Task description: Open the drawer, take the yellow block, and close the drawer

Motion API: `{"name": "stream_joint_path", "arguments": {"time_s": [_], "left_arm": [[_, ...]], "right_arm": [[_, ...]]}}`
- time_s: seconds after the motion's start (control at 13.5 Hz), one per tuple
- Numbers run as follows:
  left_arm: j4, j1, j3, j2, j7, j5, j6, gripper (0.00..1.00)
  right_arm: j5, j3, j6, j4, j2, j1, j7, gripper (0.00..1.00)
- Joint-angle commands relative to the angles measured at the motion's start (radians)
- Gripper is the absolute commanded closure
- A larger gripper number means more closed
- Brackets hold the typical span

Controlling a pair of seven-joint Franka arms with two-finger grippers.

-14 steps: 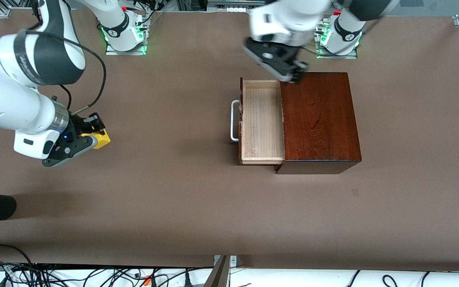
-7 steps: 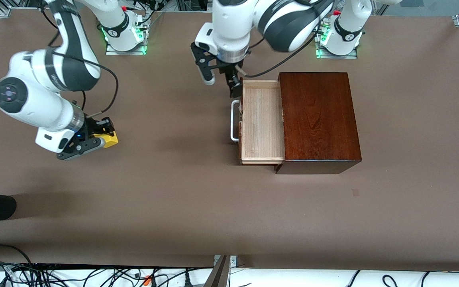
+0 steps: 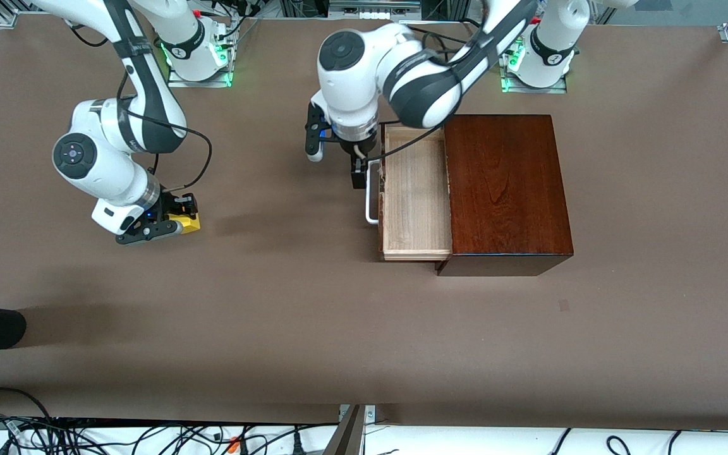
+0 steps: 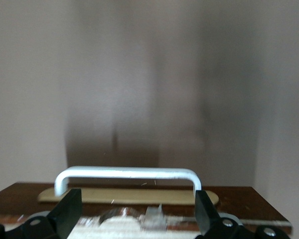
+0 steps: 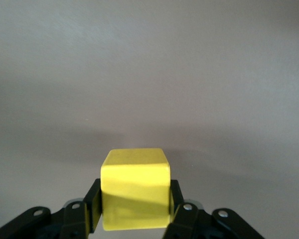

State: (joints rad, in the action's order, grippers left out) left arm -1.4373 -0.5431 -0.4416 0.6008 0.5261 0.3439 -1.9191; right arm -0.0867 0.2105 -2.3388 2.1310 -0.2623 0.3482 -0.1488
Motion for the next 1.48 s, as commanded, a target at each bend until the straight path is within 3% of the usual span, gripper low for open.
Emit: {"name": "stream_joint_path", "arguments": {"time_s": [0.0,0.59,0.66,0.74,0.81,0.89,1.4], "left_arm": [[0.043,-0.024,0.012,0.045,0.023,0.069,0.009,0.0],[0.029,-0.018,0.023,0.067,0.017,0.086,0.015,0.0],[0.029,-0.015,0.023,0.067,0.018,0.086,0.023,0.0],[0.029,-0.011,0.024,0.067,0.028,0.087,0.029,0.0],[0.028,-0.002,0.024,0.065,0.035,0.089,0.046,0.0],[0.028,0.0,0.024,0.065,0.052,0.089,0.055,0.0],[0.028,0.021,0.029,0.056,0.069,0.099,0.098,0.0]], "right_arm": [[-0.021,-0.003,-0.043,0.015,-0.034,-0.023,0.041,0.87],[-0.024,-0.005,-0.134,0.015,-0.147,-0.043,0.081,0.83],[-0.022,-0.005,-0.131,0.015,-0.147,-0.043,0.081,0.71],[-0.022,-0.005,-0.129,0.012,-0.144,-0.043,0.08,0.53],[-0.022,-0.003,-0.126,0.009,-0.141,-0.043,0.078,0.19],[-0.021,-0.005,-0.125,0.006,-0.135,-0.041,0.075,0.0],[-0.019,-0.002,-0.059,-0.023,0.024,-0.045,0.046,0.0]]}}
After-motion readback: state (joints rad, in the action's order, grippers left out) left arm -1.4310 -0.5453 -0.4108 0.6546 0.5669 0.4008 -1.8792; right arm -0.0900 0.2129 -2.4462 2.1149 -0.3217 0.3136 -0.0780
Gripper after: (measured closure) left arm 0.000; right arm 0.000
